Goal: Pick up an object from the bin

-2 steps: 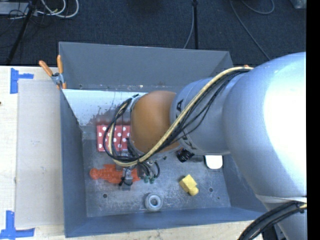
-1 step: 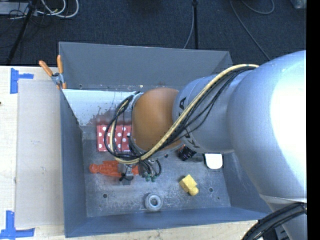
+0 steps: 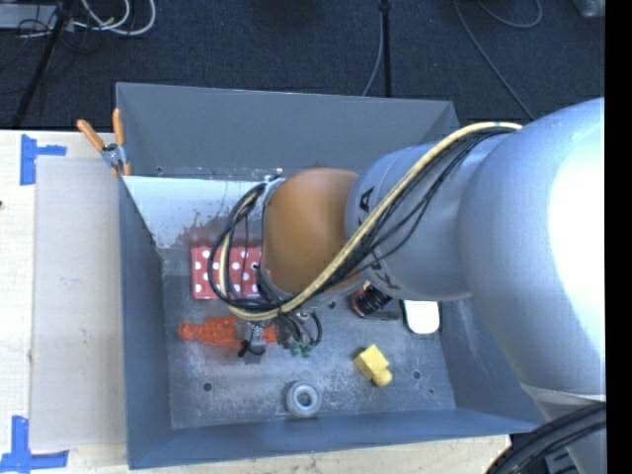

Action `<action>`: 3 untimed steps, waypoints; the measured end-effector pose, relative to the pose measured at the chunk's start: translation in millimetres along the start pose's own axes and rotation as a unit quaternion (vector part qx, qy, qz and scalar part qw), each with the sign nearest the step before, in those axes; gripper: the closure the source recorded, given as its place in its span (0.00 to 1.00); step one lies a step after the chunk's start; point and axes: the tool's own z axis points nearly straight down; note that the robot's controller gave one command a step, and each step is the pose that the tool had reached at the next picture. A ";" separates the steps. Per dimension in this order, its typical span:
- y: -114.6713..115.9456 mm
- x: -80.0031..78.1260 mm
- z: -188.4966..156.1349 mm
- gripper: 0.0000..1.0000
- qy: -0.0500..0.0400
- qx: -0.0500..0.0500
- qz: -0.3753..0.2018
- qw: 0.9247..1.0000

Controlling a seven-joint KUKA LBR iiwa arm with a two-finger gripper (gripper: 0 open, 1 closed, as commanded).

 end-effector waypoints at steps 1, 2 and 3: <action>-0.2 0.6 -20.4 1.00 0.001 0.000 0.001 1.000; 0.1 -0.5 -36.5 1.00 -0.002 -0.001 0.001 1.000; 0.1 -0.7 -49.2 1.00 -0.002 -0.001 0.001 1.000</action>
Offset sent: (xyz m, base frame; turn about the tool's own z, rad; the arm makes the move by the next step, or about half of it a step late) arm -0.0001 -0.0001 0.0154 0.0000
